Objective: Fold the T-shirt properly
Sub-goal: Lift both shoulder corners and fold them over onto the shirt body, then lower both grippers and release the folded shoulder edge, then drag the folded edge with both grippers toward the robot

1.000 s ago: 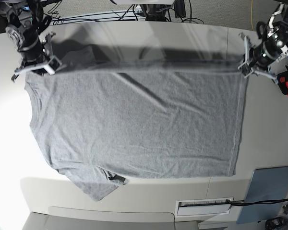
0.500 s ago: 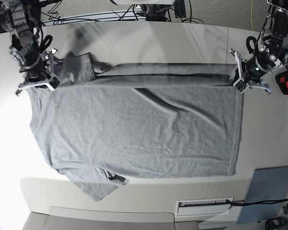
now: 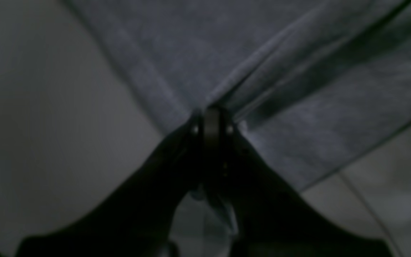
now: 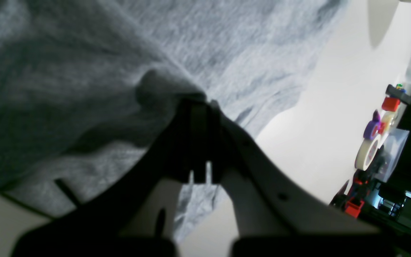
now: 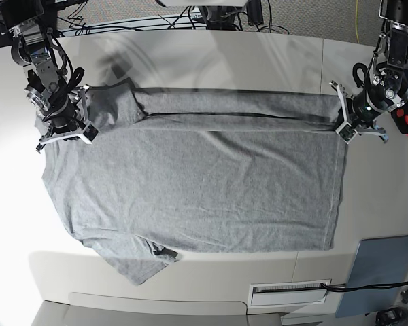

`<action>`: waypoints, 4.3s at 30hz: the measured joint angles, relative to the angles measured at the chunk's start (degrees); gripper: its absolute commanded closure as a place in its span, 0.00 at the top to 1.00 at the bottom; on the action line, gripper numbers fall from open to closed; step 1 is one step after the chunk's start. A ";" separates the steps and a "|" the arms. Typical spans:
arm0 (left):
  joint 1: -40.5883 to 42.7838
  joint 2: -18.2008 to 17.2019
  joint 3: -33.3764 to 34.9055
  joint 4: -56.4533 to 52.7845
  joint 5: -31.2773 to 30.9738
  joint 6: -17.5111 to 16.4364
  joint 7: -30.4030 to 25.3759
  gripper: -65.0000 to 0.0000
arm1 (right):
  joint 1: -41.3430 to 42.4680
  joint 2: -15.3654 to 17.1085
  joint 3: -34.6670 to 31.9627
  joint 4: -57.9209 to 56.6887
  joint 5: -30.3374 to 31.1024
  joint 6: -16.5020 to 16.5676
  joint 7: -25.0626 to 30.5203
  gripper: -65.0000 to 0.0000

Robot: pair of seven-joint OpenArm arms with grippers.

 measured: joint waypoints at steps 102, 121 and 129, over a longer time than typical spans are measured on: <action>5.44 11.30 -1.33 -0.17 -16.09 14.67 4.90 0.00 | -13.75 -15.52 17.81 -2.05 3.39 -12.94 -2.84 0.00; 18.01 6.62 -1.81 5.35 -16.98 13.38 1.25 0.00 | -29.18 -15.21 22.43 5.51 2.49 -12.39 -4.24 0.00; 20.87 5.62 -1.88 8.07 -16.85 13.44 3.41 0.00 | -30.25 -15.23 22.53 5.64 2.36 -12.57 -4.28 0.00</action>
